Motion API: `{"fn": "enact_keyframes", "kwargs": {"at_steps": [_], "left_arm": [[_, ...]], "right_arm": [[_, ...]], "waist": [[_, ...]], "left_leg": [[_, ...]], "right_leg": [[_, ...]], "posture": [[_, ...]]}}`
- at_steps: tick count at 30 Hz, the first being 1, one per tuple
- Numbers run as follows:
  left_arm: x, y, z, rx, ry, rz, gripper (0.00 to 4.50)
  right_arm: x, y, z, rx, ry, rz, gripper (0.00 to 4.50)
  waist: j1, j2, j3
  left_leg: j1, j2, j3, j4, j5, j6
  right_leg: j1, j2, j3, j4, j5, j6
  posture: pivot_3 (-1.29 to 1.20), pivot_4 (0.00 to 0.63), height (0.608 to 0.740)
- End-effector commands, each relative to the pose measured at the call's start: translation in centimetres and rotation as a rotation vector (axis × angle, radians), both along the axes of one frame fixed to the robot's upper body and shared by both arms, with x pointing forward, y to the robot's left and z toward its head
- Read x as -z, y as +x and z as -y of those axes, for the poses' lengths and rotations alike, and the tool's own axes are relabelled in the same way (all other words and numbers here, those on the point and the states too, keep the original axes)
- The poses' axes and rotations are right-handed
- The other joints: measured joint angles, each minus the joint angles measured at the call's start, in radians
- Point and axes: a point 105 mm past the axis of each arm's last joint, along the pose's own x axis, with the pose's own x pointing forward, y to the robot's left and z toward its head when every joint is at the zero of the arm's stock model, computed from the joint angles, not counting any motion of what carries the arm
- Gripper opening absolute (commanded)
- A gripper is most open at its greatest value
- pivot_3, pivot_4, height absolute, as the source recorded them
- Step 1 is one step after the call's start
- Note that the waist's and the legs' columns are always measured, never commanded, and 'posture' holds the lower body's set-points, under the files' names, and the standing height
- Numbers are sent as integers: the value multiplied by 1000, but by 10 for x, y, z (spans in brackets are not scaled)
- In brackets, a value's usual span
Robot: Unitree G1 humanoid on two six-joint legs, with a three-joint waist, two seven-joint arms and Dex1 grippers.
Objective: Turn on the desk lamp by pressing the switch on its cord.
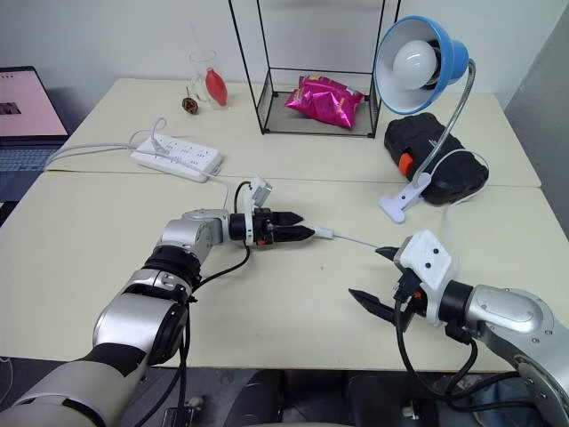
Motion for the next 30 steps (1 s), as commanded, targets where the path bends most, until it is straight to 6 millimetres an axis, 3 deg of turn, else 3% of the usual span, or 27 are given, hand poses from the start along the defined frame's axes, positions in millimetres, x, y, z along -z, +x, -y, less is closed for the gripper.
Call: {"fn": "enact_keyframes", "kwargs": {"at_steps": [1,9,18,21,30], "left_arm": [[7,-7,5,59,14,-39,4462],[14,-16,-5,123,76,-82,4462],[16,-15,2,128,86,-64,4462],[18,-15,3,129,98,-57,3968],[15,-14,9,154,105,5,1878]], "right_arm": [[-10,-4,-1,0,-6,45,4500],[-10,-3,-2,2,1,47,4500],[-10,-2,-2,0,0,44,4500],[-9,-2,-2,1,-1,44,4500],[-9,-1,-3,5,3,46,4500]], "waist": [[0,0,0],[-2,0,0],[-1,0,0],[0,0,0],[0,0,0]], "left_leg": [[0,0,0,0,0,0],[0,0,0,0,0,0],[0,0,0,0,0,0],[0,0,0,0,0,0],[0,0,0,0,0,0]], "right_leg": [[0,0,0,0,0,0],[0,0,0,0,2,-3],[0,0,0,0,1,-2],[0,0,0,0,1,-2],[0,0,0,0,2,-3]], "posture": [[0,150,740],[0,150,740],[0,150,740],[0,150,740],[0,150,740]]}}
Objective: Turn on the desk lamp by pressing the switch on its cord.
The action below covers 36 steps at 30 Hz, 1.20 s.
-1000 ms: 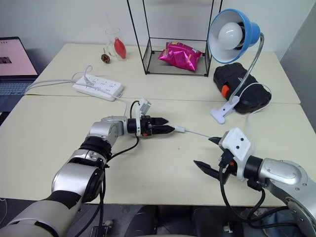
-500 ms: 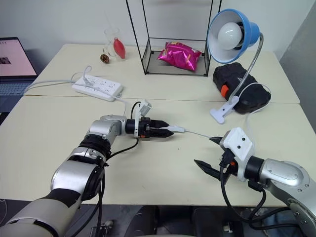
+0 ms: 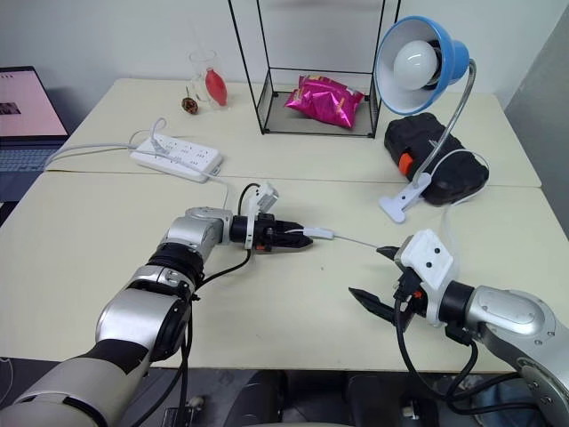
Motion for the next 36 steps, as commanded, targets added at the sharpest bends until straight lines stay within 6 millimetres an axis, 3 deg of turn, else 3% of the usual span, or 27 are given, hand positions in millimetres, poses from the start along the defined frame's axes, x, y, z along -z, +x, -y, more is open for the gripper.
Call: {"fn": "enact_keyframes", "kwargs": {"at_steps": [1,4,14,21,27,36], "left_arm": [[6,-4,6,25,2,-4,1668],[4,-3,8,25,-1,23,1037],[-5,8,2,-9,44,303,1022],[-15,-9,0,40,47,602,1022],[-15,-23,1,23,35,721,1022],[-34,-28,5,-82,-63,758,1022]], "right_arm": [[-7,-2,-4,-20,2,42,4500],[-7,-2,-4,-21,2,42,4500],[-7,0,-4,-25,0,45,4500],[-5,-1,-6,-28,17,38,4500],[-2,-1,-9,-33,38,32,4500],[1,-3,-20,78,349,-63,4500]], "waist": [[0,0,0],[0,0,0],[1,0,0],[0,0,0],[1,0,0],[0,0,0]], "left_leg": [[0,0,0,0,0,0],[0,0,0,0,0,0],[0,0,0,1,0,0],[0,1,0,0,0,0],[0,1,0,1,0,0],[0,1,0,1,0,0]], "right_leg": [[0,0,0,0,0,0],[0,0,0,0,0,0],[0,0,0,0,0,1],[0,0,1,1,1,-1],[0,-1,1,0,1,-1],[0,0,1,1,1,-1]], "posture": [[0,150,740],[0,150,740],[0,150,740],[0,150,740],[0,150,740],[0,150,740]]}}
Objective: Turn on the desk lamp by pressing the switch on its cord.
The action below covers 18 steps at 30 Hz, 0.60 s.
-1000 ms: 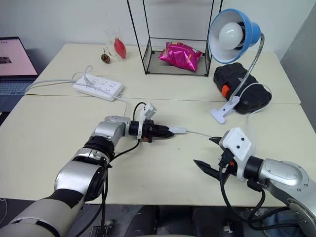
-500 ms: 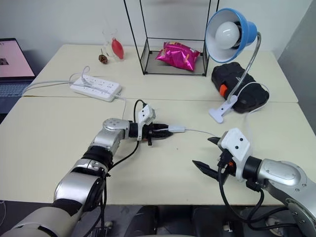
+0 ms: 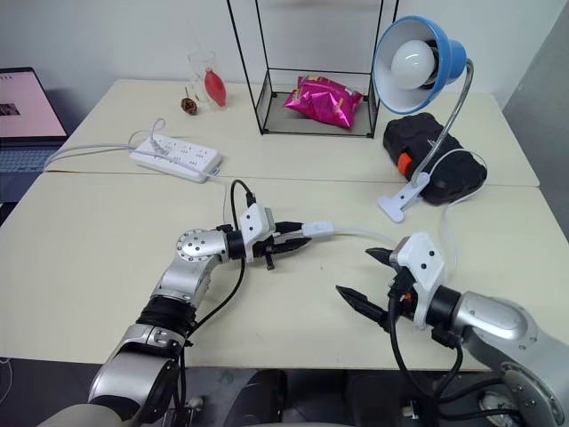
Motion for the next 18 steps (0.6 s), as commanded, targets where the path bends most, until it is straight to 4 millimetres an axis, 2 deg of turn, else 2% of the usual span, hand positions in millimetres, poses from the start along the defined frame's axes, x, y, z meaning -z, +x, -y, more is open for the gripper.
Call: {"fn": "enact_keyframes", "kwargs": {"at_steps": [1,3,6,11,18], "left_arm": [[-21,-3,5,-6,-77,37,1022],[-24,-3,6,-10,-86,41,1022],[-32,-6,9,-4,-110,54,1022],[-40,-9,12,-12,-144,47,1022],[-47,-12,12,-17,-153,41,1022]], "right_arm": [[-5,-1,-4,56,141,-35,4500],[-3,-2,-6,69,179,-69,4500],[5,7,-14,156,372,-191,4500],[4,22,-33,202,644,-344,4500],[0,51,-45,234,840,-437,4500]], "waist": [[0,0,0],[0,0,0],[-1,0,-1],[-3,1,-1],[-4,1,-1]], "left_leg": [[0,0,0,0,0,0],[0,0,0,0,0,0],[1,0,0,0,0,0],[2,1,0,0,0,1],[1,1,0,-1,1,1]], "right_leg": [[0,0,0,0,0,0],[0,0,0,0,0,0],[0,0,0,0,0,0],[0,1,1,2,0,0],[0,1,1,1,0,0]], "posture": [[0,150,740],[0,150,740],[0,150,740],[0,150,740],[0,150,740]]}}
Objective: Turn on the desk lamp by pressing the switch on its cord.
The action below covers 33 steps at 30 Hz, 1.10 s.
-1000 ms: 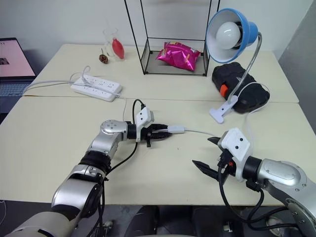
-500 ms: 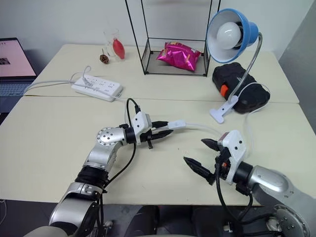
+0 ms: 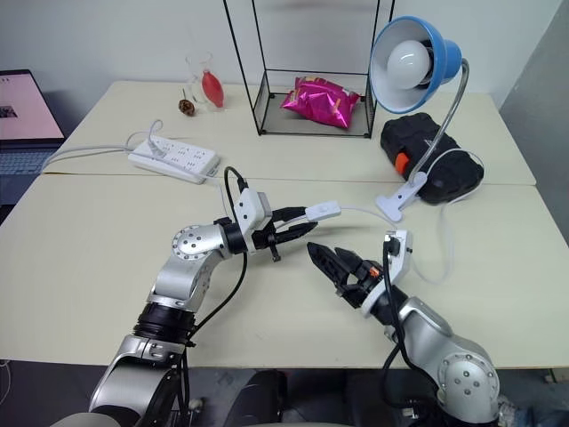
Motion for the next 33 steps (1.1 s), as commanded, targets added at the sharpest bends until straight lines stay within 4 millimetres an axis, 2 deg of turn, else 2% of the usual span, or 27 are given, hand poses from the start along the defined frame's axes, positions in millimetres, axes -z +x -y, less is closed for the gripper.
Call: {"fn": "enact_keyframes", "kwargs": {"at_steps": [1,9,32,33], "left_arm": [[-16,-4,1,5,-27,42,1022],[-17,-8,-2,-15,-10,35,1022],[-19,-15,-2,-18,-5,26,1022],[-19,-15,-2,-18,-6,26,1022]], "right_arm": [[-8,14,-2,29,89,-3,4500],[-10,39,-10,44,154,-5,4500],[-13,55,-14,60,205,3,4500],[-13,55,-14,61,205,4,4317]], "waist": [[0,0,0],[-2,0,0],[-7,1,0],[-7,1,0]], "left_leg": [[0,0,0,0,0,0],[0,0,0,-1,0,0],[-1,0,0,-1,0,0],[-1,0,0,-1,0,0]], "right_leg": [[0,0,0,0,0,0],[-1,0,0,0,0,0],[-1,0,0,0,0,0],[-1,0,0,0,0,0]], "posture": [[0,150,740],[0,150,740],[0,150,740],[0,150,740]]}}
